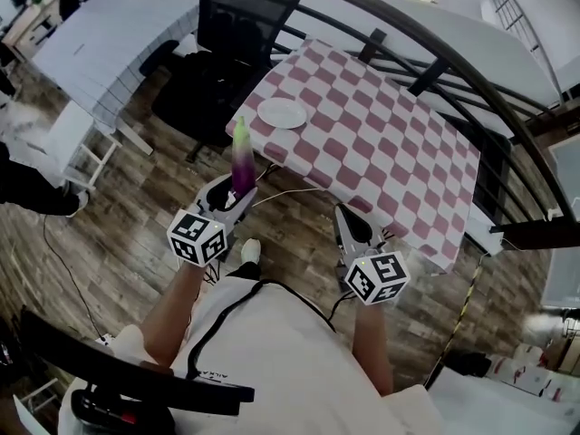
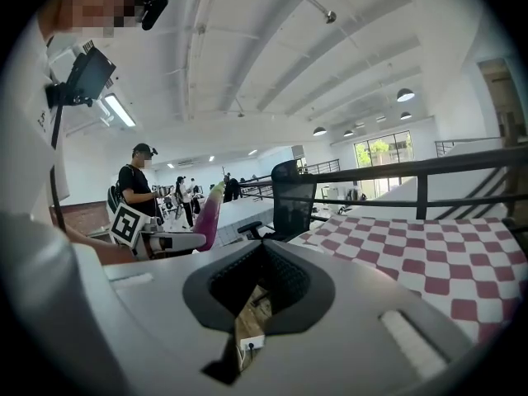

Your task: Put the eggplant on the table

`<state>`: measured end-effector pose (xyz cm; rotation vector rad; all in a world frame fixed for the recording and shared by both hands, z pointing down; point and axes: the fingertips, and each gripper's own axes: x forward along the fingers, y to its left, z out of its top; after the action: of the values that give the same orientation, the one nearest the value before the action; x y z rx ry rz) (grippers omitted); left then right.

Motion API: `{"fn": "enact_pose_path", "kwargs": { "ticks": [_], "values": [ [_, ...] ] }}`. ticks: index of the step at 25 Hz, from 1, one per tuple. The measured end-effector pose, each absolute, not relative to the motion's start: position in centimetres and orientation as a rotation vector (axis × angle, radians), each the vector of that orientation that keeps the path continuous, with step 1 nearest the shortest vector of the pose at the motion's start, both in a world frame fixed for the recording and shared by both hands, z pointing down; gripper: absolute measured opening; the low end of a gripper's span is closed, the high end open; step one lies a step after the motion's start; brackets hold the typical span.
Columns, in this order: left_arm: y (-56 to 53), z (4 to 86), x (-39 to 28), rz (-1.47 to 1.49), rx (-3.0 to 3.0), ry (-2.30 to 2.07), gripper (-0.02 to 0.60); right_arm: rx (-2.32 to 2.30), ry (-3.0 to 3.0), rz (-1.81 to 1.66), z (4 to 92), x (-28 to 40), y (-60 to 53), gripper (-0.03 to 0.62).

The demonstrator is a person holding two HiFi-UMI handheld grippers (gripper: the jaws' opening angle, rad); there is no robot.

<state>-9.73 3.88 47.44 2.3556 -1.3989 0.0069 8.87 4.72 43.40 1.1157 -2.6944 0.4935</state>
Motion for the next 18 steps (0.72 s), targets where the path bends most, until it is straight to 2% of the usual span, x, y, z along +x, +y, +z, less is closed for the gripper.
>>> {"fn": "enact_pose_path", "kwargs": {
  "ticks": [18],
  "values": [
    [-5.0,47.8,-18.3,0.022,2.382,-1.368,0.219,1.158,-2.677,0.518,43.3,0.4,-4.2,0.008]
  ]
}}
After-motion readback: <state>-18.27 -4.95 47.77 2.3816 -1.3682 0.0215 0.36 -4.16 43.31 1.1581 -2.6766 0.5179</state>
